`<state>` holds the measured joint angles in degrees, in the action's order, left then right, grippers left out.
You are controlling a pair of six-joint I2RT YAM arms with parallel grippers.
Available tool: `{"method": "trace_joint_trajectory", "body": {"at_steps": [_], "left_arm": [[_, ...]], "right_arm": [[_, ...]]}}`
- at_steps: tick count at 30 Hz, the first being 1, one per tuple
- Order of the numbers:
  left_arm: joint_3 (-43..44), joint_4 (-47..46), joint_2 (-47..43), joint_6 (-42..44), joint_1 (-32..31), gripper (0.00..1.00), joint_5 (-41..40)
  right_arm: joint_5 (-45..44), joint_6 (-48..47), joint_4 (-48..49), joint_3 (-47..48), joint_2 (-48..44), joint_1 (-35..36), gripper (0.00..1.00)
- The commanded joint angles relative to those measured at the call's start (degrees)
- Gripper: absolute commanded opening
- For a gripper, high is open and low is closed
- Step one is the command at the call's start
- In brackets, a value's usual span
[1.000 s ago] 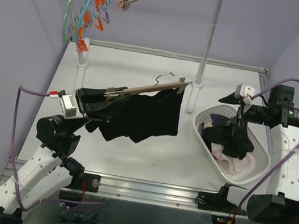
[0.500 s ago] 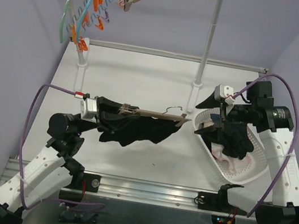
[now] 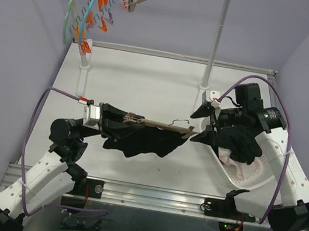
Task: Remove the underwear clipped to the hanger
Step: Remove the underwear from the hanger.
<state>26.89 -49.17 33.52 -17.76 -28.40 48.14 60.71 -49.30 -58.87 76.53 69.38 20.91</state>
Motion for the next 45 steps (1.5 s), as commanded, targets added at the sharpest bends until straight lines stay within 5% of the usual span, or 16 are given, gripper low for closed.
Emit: {"method": "trace_joint_trajectory", "body": {"at_steps": [1,15,21,23,24,26,39,45], "left_arm": [[-0.09,-6.64,-0.82,-1.40,-0.07,0.00,0.90],[-0.97,-7.79,-0.56,-0.61,-0.07,0.00,-0.33],[-1.32,-7.17,-0.65,0.27,-0.07,0.00,-0.50],[-1.32,-7.00,-0.47,0.44,-0.07,0.00,-0.50],[-1.32,-7.08,-0.47,0.36,-0.07,0.00,-0.42],[-1.32,-7.00,-0.30,0.18,-0.07,0.00,-0.41],[-2.20,-13.67,2.25,-4.21,-0.60,0.00,-0.94],[-2.46,-16.22,4.01,-4.92,-1.39,0.00,-2.08]], "right_arm": [[-1.47,0.52,2.71,-1.21,0.66,1.68,0.89],[-1.99,-4.05,-1.07,-0.16,0.49,2.65,0.01],[-3.49,-3.88,-0.90,-0.07,-0.30,2.65,0.04],[-4.02,-2.56,-0.54,-0.07,-0.48,2.65,0.44],[-3.93,-2.21,-0.54,0.02,-0.74,2.65,0.82],[-2.71,-1.07,-0.02,0.02,-1.35,2.56,0.99],[11.01,11.59,6.57,3.71,2.86,2.21,0.96],[11.71,15.54,10.17,4.50,4.00,2.30,0.83]]}}
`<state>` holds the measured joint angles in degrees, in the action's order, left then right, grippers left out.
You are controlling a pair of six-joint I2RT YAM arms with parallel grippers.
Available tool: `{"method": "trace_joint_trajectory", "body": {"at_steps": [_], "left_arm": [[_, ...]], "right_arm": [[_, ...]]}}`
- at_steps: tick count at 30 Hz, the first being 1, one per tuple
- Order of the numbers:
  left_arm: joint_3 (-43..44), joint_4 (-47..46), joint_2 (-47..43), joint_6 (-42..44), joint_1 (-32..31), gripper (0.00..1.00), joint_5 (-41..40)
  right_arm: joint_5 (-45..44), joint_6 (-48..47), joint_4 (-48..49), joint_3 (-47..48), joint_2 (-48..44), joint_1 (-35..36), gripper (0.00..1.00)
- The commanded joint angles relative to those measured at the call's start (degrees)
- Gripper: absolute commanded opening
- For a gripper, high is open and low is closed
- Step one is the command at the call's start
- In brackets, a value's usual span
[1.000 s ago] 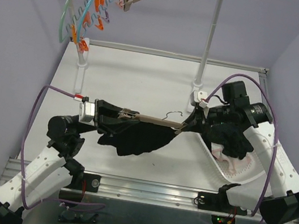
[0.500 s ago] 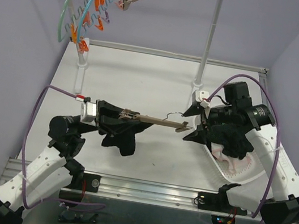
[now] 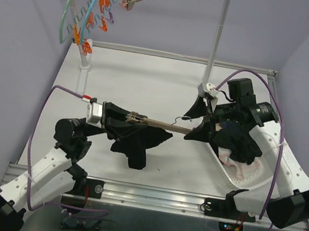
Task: Remove the underwear clipped to the hanger
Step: Remove the underwear from the hanger.
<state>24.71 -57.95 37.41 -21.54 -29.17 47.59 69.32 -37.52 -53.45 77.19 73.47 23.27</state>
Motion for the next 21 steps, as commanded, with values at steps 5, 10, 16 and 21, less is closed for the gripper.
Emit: {"method": "trace_joint_trajectory", "body": {"at_steps": [5,10,16,21], "left_arm": [[-0.19,-9.81,1.70,-2.10,-1.15,0.00,-3.29],[-0.28,-11.57,2.93,-2.28,-1.95,0.00,-4.96],[-0.54,-12.44,4.08,-2.19,-3.00,0.00,-7.33],[-1.15,-12.62,3.73,-1.93,-3.26,0.00,-9.36]], "right_arm": [[3.02,4.73,5.99,2.80,0.27,-0.06,0.77],[1.96,5.70,7.31,2.18,0.18,0.29,0.71],[1.96,5.79,7.49,2.27,0.36,0.38,0.35],[0.21,4.56,7.31,1.39,-0.87,0.38,0.01]]}}
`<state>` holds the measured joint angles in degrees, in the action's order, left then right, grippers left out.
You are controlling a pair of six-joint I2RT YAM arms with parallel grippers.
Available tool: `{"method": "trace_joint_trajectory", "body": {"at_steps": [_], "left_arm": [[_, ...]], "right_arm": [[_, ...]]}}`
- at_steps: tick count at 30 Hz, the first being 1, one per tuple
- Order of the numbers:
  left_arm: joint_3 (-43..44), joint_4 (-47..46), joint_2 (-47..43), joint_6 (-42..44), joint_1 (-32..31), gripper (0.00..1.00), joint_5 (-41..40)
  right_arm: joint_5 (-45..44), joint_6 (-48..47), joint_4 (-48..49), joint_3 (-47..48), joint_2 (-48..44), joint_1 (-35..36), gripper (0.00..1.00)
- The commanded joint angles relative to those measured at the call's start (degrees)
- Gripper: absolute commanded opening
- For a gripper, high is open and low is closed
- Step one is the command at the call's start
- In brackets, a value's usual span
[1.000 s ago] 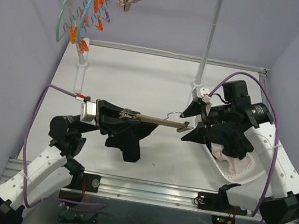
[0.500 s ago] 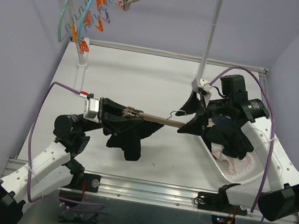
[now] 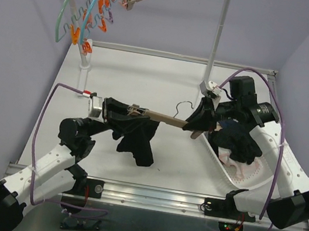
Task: Remove the underwear clipped to the hanger
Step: Remove the underwear from the hanger.
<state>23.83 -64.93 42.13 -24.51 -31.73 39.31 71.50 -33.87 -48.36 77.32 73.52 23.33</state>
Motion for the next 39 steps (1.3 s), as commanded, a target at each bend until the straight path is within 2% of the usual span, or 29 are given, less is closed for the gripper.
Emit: {"method": "trace_joint_trajectory", "body": {"at_steps": [1,4,5,6,9,10,12,14,15,18,19,23,26,33,39], "left_arm": [[-0.54,-5.65,-1.08,0.96,-0.71,0.00,-1.08],[-0.98,-4.78,-1.26,0.70,-0.79,0.00,-1.95],[-0.98,-4.08,-1.70,1.22,-0.79,0.03,-2.39],[-1.07,-3.29,-2.05,1.66,-0.79,0.21,-2.57],[-0.55,2.85,-5.29,6.30,-0.71,0.51,-3.27],[0.24,7.57,-7.39,8.06,-0.79,0.61,-3.62],[1.03,12.61,-9.67,13.05,-0.71,0.72,-3.80],[2.52,19.99,-11.80,16.15,-0.71,0.77,-3.98],[2.97,24.80,-13.46,19.73,-0.71,0.79,-3.89],[4.73,31.42,-16.46,24.24,-0.71,0.80,-3.19],[5.51,35.44,-17.16,29.03,-0.71,0.80,-3.10],[7.27,42.06,-19.28,35.84,-0.79,0.81,-2.93],[8.59,43.83,-18.32,37.87,-0.71,0.82,-1.17],[12.28,43.92,-8.05,37.61,-0.79,0.81,7.00],[14.13,43.92,-1.97,39.28,-0.71,0.82,8.24]], "right_arm": [[-2.42,0.47,2.13,1.26,-1.27,0.31,0.01],[-5.40,-0.06,1.95,0.82,-2.41,-0.30,0.00],[-7.50,-0.23,1.95,0.55,-2.76,-0.48,0.01],[-8.74,-0.50,1.87,-0.06,-3.63,-0.74,0.01],[-14.63,-1.99,1.78,-2.34,-6.53,-1.53,0.01],[-17.42,-2.69,1.78,-2.78,-7.24,-2.06,0.01],[-19.71,-3.22,1.69,-3.84,-8.82,-2.76,0.01],[-21.84,-4.01,1.69,-4.89,-10.76,-3.73,0.01],[-23.76,-4.36,1.69,-5.16,-11.20,-3.99,0.01],[-27.81,-6.29,0.99,-6.13,-13.04,-4.61,0.00],[-28.87,-7.95,0.38,-6.48,-13.57,-4.61,0.01],[-32.65,-12.53,-2.08,-7.80,-15.33,-4.70,0.01],[-33.10,-15.43,-3.93,-7.97,-16.56,-4.61,0.01],[-29.76,-18.95,-6.83,-7.36,-17.62,-4.61,0.01],[-28.18,-19.92,-7.63,-7.53,-18.41,-4.61,0.01]]}}
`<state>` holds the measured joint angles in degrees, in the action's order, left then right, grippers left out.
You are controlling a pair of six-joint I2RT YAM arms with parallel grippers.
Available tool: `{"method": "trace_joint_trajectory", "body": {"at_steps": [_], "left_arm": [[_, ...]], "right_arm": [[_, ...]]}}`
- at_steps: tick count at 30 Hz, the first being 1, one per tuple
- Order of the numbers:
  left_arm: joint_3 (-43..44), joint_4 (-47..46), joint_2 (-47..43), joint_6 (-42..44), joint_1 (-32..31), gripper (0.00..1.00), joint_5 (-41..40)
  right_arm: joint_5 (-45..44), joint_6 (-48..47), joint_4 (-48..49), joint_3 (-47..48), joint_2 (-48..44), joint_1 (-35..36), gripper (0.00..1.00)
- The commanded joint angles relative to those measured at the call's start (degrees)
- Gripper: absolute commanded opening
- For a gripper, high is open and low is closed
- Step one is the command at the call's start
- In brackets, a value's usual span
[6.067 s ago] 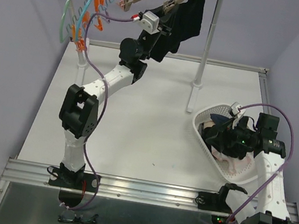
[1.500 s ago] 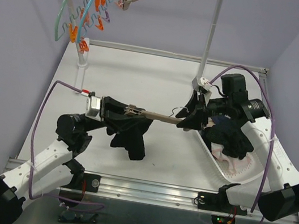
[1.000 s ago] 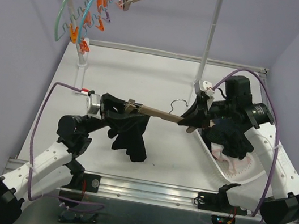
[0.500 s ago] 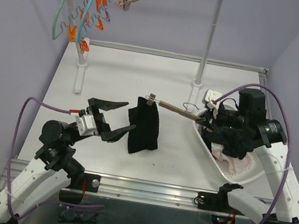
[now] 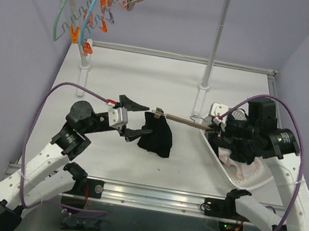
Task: Remove the underwear clipped to the hanger
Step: Remove the underwear from the hanger.
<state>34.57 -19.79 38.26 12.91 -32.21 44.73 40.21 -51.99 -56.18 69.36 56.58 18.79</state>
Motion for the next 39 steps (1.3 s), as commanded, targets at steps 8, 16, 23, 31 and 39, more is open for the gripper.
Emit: {"method": "trace_joint_trajectory", "body": {"at_steps": [8,16,23,31,39], "left_arm": [[5.95,-1.04,7.00,3.70,-0.23,0.81,2.21],[7.18,-0.69,10.52,4.85,-0.23,0.79,3.52],[8.41,0.89,13.68,5.20,-0.31,0.67,4.93],[9.64,-0.77,14.91,3.53,-0.31,0.60,6.51],[8.94,-1.65,15.00,1.95,-0.31,0.29,7.04]], "right_arm": [[5.23,-2.15,-0.33,-0.28,-1.73,-0.07,0.00],[6.29,-2.24,-0.68,-0.63,-1.91,-0.07,0.01],[6.90,-2.42,-1.03,-0.72,-2.00,-0.07,0.01],[7.43,-2.51,-0.95,-1.25,-2.08,-0.07,0.01],[7.61,-2.42,-0.95,-1.60,-2.52,-0.07,0.01]]}}
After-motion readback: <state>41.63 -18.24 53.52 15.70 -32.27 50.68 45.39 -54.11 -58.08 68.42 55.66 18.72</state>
